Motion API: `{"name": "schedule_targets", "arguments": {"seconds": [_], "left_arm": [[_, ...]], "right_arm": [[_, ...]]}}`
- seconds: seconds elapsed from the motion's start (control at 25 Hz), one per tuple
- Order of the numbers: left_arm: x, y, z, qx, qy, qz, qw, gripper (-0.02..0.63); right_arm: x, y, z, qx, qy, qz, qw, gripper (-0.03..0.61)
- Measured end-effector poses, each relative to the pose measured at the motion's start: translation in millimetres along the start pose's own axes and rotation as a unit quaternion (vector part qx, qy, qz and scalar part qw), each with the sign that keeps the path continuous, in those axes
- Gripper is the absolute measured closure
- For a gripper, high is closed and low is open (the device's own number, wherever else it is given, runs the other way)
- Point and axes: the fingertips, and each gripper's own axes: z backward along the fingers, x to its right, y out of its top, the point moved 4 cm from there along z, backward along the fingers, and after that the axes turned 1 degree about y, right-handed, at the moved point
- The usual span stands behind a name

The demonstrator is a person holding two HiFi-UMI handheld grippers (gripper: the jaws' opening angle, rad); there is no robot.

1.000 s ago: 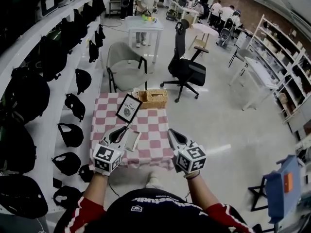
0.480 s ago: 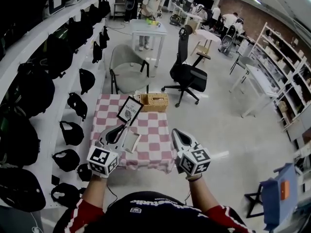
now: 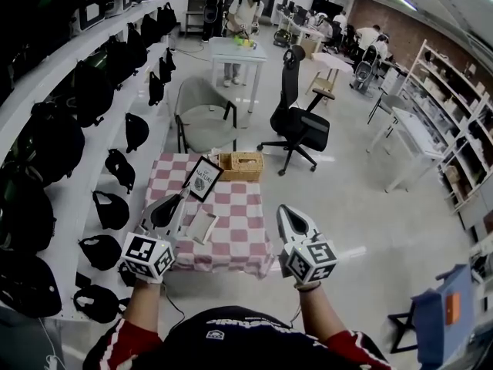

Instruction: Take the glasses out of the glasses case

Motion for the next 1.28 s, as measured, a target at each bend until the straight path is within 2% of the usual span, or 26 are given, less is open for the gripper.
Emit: {"name": "schedule_targets", "arguments": {"seconds": [0.36, 0.76, 1.28], "left_arm": [[13, 21, 6, 0.026, 0.014, 0.005, 0.9996, 0.568], [33, 20, 4, 0.028, 0.002, 0.014, 0.9995, 0.568], [50, 19, 6, 0.02, -0.005, -0.003, 0.9998, 0.568]], "right_arm": [[14, 6, 19, 0.01, -0.012, 0.002, 1.0, 0.575], [15, 8, 33, 0.01, -0.005, 0.009, 1.0, 0.575], [7, 9, 40, 0.011, 0.013, 0.019, 1.0, 0.575]]}}
